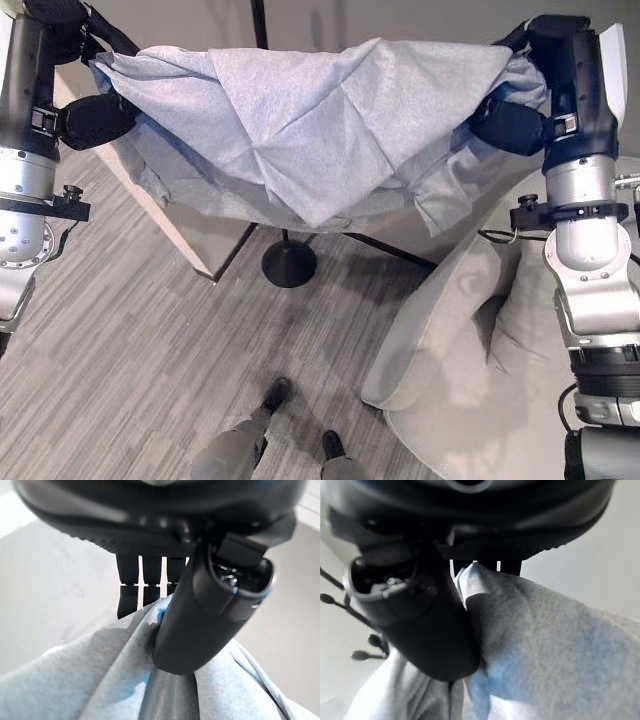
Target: Hang the clothes on the sofa on the clothes rack.
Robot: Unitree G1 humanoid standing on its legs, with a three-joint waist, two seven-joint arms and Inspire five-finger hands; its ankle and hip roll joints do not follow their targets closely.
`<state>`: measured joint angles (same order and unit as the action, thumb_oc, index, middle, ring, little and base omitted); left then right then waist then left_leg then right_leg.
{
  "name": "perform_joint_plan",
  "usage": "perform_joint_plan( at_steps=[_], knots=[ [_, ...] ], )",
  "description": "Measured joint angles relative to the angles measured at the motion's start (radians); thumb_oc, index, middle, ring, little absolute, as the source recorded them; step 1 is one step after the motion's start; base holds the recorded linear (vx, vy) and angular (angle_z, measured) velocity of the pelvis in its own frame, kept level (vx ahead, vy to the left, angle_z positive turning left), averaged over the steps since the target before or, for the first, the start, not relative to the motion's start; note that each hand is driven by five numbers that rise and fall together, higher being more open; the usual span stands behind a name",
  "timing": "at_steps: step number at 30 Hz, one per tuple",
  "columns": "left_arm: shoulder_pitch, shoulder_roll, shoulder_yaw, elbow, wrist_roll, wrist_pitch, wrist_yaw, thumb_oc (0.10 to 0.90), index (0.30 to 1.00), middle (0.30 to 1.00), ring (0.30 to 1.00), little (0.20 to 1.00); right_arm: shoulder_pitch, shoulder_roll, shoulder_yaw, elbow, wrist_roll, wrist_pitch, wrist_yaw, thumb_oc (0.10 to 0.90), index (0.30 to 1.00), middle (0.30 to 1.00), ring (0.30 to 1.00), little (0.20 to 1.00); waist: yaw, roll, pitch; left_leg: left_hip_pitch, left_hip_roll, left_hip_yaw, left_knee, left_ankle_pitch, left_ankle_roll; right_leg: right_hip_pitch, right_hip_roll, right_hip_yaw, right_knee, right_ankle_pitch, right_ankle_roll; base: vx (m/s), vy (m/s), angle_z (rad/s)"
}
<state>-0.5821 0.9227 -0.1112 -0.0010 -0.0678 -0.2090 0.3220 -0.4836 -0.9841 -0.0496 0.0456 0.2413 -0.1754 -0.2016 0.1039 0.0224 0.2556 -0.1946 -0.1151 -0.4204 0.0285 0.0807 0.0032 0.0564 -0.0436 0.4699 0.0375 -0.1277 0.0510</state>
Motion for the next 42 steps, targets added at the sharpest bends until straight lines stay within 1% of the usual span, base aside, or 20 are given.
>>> perform_joint_plan(
  at_steps=[2,4,5,7,8,10,12,13,15,21,24,27,28,29,30,31,33,36,39,42],
  knots=[
    [-0.002,0.0,0.002,-0.002,0.001,0.014,0.011,0.4,0.3,0.3,0.3,0.3,-0.003,0.0,0.0,-0.025,-0.003,0.016,-0.004,0.4,0.3,0.3,0.3,0.3,-0.001,-0.004,-0.004,-0.003,-0.02,0.059,0.004,0.02,0.015,-0.018,-0.036,-0.002,0.02,-0.018,0.023,0.1,0.201,-0.84],
    [-0.006,0.006,0.009,-0.008,0.002,0.024,0.018,0.4,0.3,0.3,0.3,0.3,-0.011,0.003,0.003,-0.037,-0.006,0.018,-0.014,0.4,0.3,0.3,0.3,0.3,0.005,-0.005,-0.008,0.005,-0.031,0.13,-0.014,0.08,0.036,-0.022,-0.079,-0.057,-0.002,0.0,0.062,0.1,0.234,-0.88],
    [-0.01,0.014,0.014,-0.008,0.004,0.024,0.023,0.4,0.3,0.3,0.3,0.3,-0.034,0.005,0.016,-0.035,-0.011,0.025,-0.024,0.4,0.3,0.3,0.3,0.3,0.025,-0.005,-0.008,0.011,-0.035,0.189,-0.024,0.076,0.06,-0.026,-0.118,-0.176,-0.012,0.019,0.088,0.18,0.284,-0.9],
    [-0.011,0.034,0.032,-0.011,0.007,0.021,0.023,0.4,0.3,0.3,0.3,0.3,-0.059,0.005,0.022,-0.031,-0.011,0.03,-0.026,0.4,0.3,0.3,0.3,0.3,0.03,-0.005,-0.008,0.018,-0.046,0.226,-0.038,0.068,0.073,-0.007,-0.139,-0.343,-0.04,0.057,0.117,0.12,0.207,-0.69],
    [-0.012,0.035,0.045,-0.013,0.007,0.021,0.024,0.4,0.3,0.3,0.3,0.3,-0.068,0.006,0.024,-0.034,-0.011,0.029,-0.026,0.4,0.3,0.3,0.3,0.3,0.028,-0.005,-0.008,0.024,-0.049,0.231,-0.047,0.073,0.077,0.006,-0.144,-0.387,-0.063,0.065,0.118,0.1,0.179,-0.29],
    [-0.015,0.035,0.052,-0.013,0.007,0.02,0.026,0.4,0.3,0.3,0.3,0.3,-0.089,0.005,0.028,-0.03,-0.011,0.028,-0.028,0.4,0.3,0.3,0.3,0.3,0.013,-0.005,-0.008,0.037,-0.062,0.229,-0.052,0.067,0.07,0.035,-0.123,-0.39,-0.096,0.068,0.123,0.2,0.287,-0.05],
    [-0.024,0.035,0.049,-0.006,0.009,0.023,0.028,0.4,0.3,0.3,0.3,0.3,-0.112,0.003,0.049,-0.003,-0.005,0.024,-0.026,0.4,0.3,0.3,0.3,0.3,-0.001,0.002,-0.004,0.066,-0.041,0.203,-0.073,0.071,0.085,0.0,-0.018,-0.258,-0.035,0.011,0.069,0.07,0.16,0.07],
    [-0.029,0.036,0.048,-0.001,0.012,0.023,0.028,0.4,0.3,0.3,0.3,0.3,-0.111,0.003,0.054,0.0,-0.003,0.025,-0.026,0.4,0.3,0.3,0.3,0.3,-0.006,0.001,-0.002,0.083,-0.036,0.192,-0.077,0.072,0.085,-0.019,0.015,-0.233,-0.018,0.004,0.059,-0.01,0.045,0.24],
    [-0.031,0.036,0.046,0.003,0.029,0.038,0.029,0.4,0.3,0.3,0.3,0.3,-0.123,0.002,0.061,-0.002,-0.001,0.025,-0.025,0.4,0.3,0.3,0.3,0.3,-0.021,-0.002,0.001,0.123,-0.039,0.178,-0.077,0.067,0.078,-0.033,0.044,-0.245,-0.023,0.026,0.051,0.03,-0.001,0.3],
    [-0.038,0.045,0.077,-0.012,0.028,0.032,0.051,0.4,0.3,0.3,0.3,0.3,-0.209,-0.019,0.074,0.017,0.0,0.012,-0.027,0.4,0.3,0.3,0.3,0.3,-0.007,-0.012,0.001,0.157,-0.041,0.155,-0.087,0.055,0.056,0.038,0.047,-0.278,-0.08,0.056,0.058,0.01,0.042,0.17],
    [-0.037,0.043,0.069,-0.009,0.028,0.032,0.051,0.4,0.3,0.3,0.3,0.3,-0.207,-0.048,0.114,0.038,0.0,0.014,-0.026,0.4,0.3,0.3,0.3,0.3,-0.01,-0.044,0.021,0.133,-0.068,0.154,0.003,0.035,0.019,0.055,0.023,-0.314,-0.056,0.036,0.025,0.02,0.193,0.29],
    [-0.039,0.046,0.068,-0.006,0.027,0.031,0.05,0.4,0.3,0.3,0.3,0.3,-0.202,-0.049,0.115,0.038,0.0,0.013,-0.026,0.4,0.3,0.3,0.3,0.3,-0.001,-0.052,0.025,0.12,-0.069,0.176,0.012,0.026,0.0,0.064,0.011,-0.327,-0.074,0.05,0.003,0.12,0.212,0.15],
    [-0.045,0.076,0.064,0.002,0.027,0.016,0.051,0.4,0.3,0.3,0.3,0.3,-0.196,-0.046,0.113,0.031,0.0,0.008,-0.031,0.4,0.3,0.3,0.3,0.3,0.001,-0.08,0.04,0.062,-0.076,0.244,0.069,-0.057,-0.01,0.072,-0.016,-0.341,-0.106,0.071,-0.034,0.21,0.313,0.12],
    [-0.056,0.094,0.054,0.004,0.028,0.015,0.05,0.4,0.3,0.3,0.3,0.3,-0.189,-0.047,0.109,0.031,-0.001,0.01,-0.031,0.4,0.3,0.3,0.3,0.3,-0.003,-0.087,0.044,0.046,-0.049,0.261,0.063,-0.076,0.018,0.07,-0.02,-0.345,-0.107,0.072,-0.033,0.2,0.321,0.18],
    [-0.059,0.097,0.05,0.0,0.027,0.014,0.051,0.4,0.3,0.3,0.3,0.3,-0.177,-0.047,0.104,0.028,-0.001,0.013,-0.031,0.4,0.3,0.3,0.3,0.3,-0.009,-0.073,0.037,0.045,0.016,0.27,0.035,-0.073,0.013,0.069,-0.007,-0.352,-0.106,0.071,-0.032,0.14,0.267,0.23],
    [-0.059,0.096,0.046,-0.006,0.027,0.014,0.051,0.4,0.3,0.3,0.3,0.3,-0.163,-0.047,0.092,0.019,-0.002,0.013,-0.031,0.4,0.3,0.3,0.3,0.3,-0.018,-0.061,0.035,0.045,0.058,0.302,0.02,-0.014,-0.02,0.073,-0.003,-0.365,-0.104,0.062,-0.022,0.06,0.142,0.28],
    [-0.06,0.097,0.043,-0.017,0.027,0.016,0.053,0.4,0.3,0.3,0.3,0.3,-0.148,-0.044,0.065,0.003,-0.013,0.014,-0.036,0.4,0.3,0.3,0.3,0.3,-0.024,-0.053,0.032,0.051,0.042,0.32,-0.016,0.038,0.017,0.048,-0.021,-0.372,-0.079,0.046,0.004,0.12,0.346,0.07],
    [-0.061,0.099,0.045,-0.034,0.028,0.023,0.054,0.4,0.3,0.3,0.3,0.3,-0.161,-0.039,0.055,-0.005,-0.044,0.018,-0.059,0.4,0.3,0.3,0.3,0.3,0.005,-0.033,0.037,0.059,0.006,0.374,-0.048,0.043,0.047,0.019,-0.069,-0.384,-0.063,0.051,0.03,0.15,0.326,-0.38],
    [-0.062,0.093,0.033,-0.057,0.031,0.016,0.039,0.4,0.3,0.3,0.3,0.3,-0.118,-0.04,0.005,-0.005,-0.066,0.018,-0.065,0.4,0.3,0.3,0.3,0.3,-0.048,0.024,0.052,0.113,-0.015,0.31,-0.066,0.038,0.069,-0.002,-0.059,-0.39,0.106,0.008,0.039,0.17,0.206,0.46],
    [-0.082,0.09,0.025,-0.082,0.033,0.012,0.029,0.4,0.3,0.3,0.3,0.3,-0.051,-0.043,-0.066,-0.046,-0.072,0.012,-0.071,0.4,0.3,0.3,0.3,0.3,-0.078,0.038,0.048,0.17,-0.048,0.247,-0.077,0.023,0.098,-0.044,-0.046,-0.276,0.293,-0.059,0.039,0.16,0.052,0.5]
  ],
)
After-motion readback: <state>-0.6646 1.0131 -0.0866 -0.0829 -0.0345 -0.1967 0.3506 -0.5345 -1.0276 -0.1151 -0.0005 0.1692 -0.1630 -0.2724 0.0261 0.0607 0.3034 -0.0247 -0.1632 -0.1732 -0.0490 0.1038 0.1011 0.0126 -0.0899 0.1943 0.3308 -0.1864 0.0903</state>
